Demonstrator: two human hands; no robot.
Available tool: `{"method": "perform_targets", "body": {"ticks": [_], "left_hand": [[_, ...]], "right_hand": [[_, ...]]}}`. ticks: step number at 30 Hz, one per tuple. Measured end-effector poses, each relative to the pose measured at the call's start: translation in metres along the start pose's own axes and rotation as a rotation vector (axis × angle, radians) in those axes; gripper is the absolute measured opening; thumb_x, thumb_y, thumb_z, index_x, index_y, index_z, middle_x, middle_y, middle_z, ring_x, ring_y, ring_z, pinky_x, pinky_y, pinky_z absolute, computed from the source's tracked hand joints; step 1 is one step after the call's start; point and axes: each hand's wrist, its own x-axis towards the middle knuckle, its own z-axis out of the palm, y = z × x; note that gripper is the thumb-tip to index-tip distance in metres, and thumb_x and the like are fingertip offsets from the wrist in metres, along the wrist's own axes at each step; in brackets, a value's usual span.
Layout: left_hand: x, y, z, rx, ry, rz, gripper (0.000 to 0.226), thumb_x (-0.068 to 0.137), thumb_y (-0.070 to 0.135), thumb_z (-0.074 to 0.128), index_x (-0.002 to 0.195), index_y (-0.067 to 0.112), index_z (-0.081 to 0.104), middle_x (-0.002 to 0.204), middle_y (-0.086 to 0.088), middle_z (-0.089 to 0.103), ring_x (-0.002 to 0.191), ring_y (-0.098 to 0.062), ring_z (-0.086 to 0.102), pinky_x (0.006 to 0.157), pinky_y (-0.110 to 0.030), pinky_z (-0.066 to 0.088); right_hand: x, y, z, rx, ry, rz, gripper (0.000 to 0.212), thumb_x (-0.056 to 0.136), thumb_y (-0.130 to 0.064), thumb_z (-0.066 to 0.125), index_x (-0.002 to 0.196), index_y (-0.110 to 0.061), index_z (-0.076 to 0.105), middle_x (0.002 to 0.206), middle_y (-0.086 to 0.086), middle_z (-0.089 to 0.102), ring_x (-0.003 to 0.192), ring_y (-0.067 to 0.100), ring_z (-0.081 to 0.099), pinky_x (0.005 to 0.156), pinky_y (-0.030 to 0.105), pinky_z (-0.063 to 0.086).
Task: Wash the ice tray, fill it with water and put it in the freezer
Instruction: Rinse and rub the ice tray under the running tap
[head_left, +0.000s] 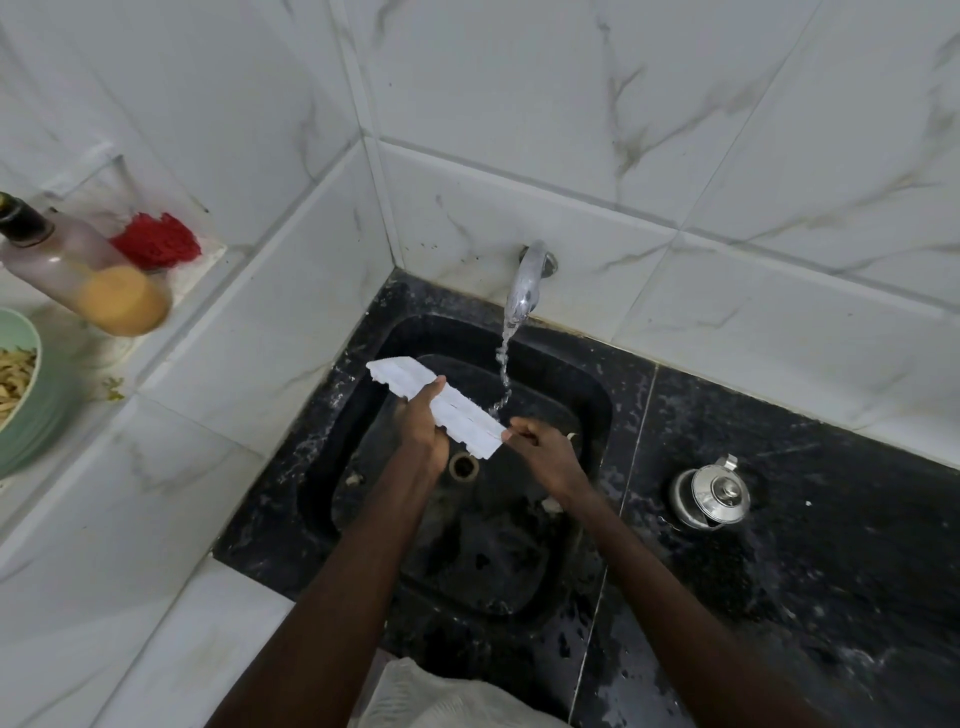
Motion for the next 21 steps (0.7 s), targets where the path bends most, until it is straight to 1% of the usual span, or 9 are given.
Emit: {"method": "perform_targets", "body": {"ticks": [2,5,7,9,12,15,17,19,21], "left_hand": [[0.001,-0.003,0.005,0.063,0.052,0.063,0.045,0.1,0.022,0.068,0.136,-0.001,0.056,0.128,-0.021,0.067,0.11,-0.038,0.069,0.076,-0.038,0.059],[0.003,-0.01,0.007,0.075,0.084,0.095,0.046,0.103,0.033,0.065,0.136,0.003,0.057,0.13,-0.018,0.069,0.113,-0.036,0.069,0.09,-0.051,0.061],[0.003,-0.013,0.006,0.033,0.083,0.09,0.039,0.106,0.033,0.06,0.136,0.008,0.057,0.133,-0.016,0.069,0.111,-0.035,0.071,0.098,-0.057,0.057],[0.001,-0.014,0.004,-0.016,0.076,0.099,0.034,0.109,0.028,0.054,0.138,0.01,0.054,0.135,-0.015,0.067,0.111,-0.035,0.07,0.099,-0.057,0.056],[-0.002,-0.016,-0.001,-0.033,0.075,0.111,0.041,0.11,0.026,0.051,0.148,0.01,0.047,0.14,-0.016,0.064,0.116,-0.036,0.068,0.093,-0.053,0.057],[-0.002,-0.022,-0.003,-0.019,0.073,0.09,0.041,0.109,0.027,0.053,0.146,0.009,0.049,0.135,-0.017,0.066,0.1,-0.029,0.072,0.078,-0.045,0.059],[-0.005,-0.025,-0.001,0.001,0.057,0.056,0.042,0.108,0.029,0.056,0.144,0.008,0.051,0.126,-0.015,0.07,0.095,-0.027,0.072,0.072,-0.042,0.059],[-0.004,-0.026,0.0,0.008,0.051,0.043,0.04,0.107,0.03,0.057,0.141,0.009,0.053,0.118,-0.011,0.072,0.094,-0.027,0.073,0.072,-0.043,0.059],[0.001,-0.025,-0.001,0.003,0.058,0.071,0.042,0.106,0.029,0.059,0.142,0.007,0.053,0.124,-0.014,0.071,0.095,-0.027,0.073,0.073,-0.043,0.059]], "right_hand": [[-0.003,0.0,0.001,-0.018,-0.005,0.003,0.04,0.098,-0.031,0.07,0.13,-0.007,0.068,0.122,0.002,0.073,0.111,0.014,0.068,0.109,0.037,0.048],[-0.007,-0.001,0.0,-0.085,0.007,-0.086,0.036,0.103,-0.027,0.062,0.123,0.003,0.068,0.127,0.013,0.07,0.119,0.022,0.064,0.107,0.039,0.047],[-0.009,-0.001,-0.003,-0.144,-0.004,-0.158,0.04,0.107,-0.032,0.054,0.135,-0.004,0.064,0.136,0.011,0.064,0.127,0.018,0.057,0.112,0.035,0.041],[-0.01,-0.001,-0.008,-0.173,-0.052,-0.196,0.05,0.11,-0.043,0.045,0.15,-0.015,0.052,0.15,0.005,0.053,0.136,0.012,0.046,0.115,0.029,0.033],[-0.007,-0.001,-0.014,-0.294,-0.137,-0.205,0.065,0.107,-0.062,0.032,0.163,-0.03,0.027,0.168,-0.009,0.027,0.152,0.01,0.023,0.124,0.033,0.017],[0.002,-0.009,-0.022,-0.438,-0.195,-0.259,0.068,0.105,-0.069,0.023,0.164,-0.039,0.008,0.171,-0.017,0.01,0.156,0.01,0.012,0.124,0.037,0.012],[0.009,-0.019,-0.026,-0.509,-0.202,-0.308,0.07,0.104,-0.07,0.021,0.164,-0.04,0.002,0.171,-0.018,0.004,0.157,0.009,0.011,0.124,0.037,0.013],[0.014,-0.027,-0.03,-0.574,-0.214,-0.355,0.071,0.105,-0.069,0.022,0.164,-0.037,0.0,0.172,-0.016,0.001,0.157,0.008,0.009,0.124,0.034,0.011],[0.016,-0.028,-0.035,-0.639,-0.237,-0.397,0.073,0.104,-0.07,0.02,0.164,-0.036,-0.002,0.172,-0.015,-0.001,0.158,0.007,0.007,0.126,0.034,0.009]]}}
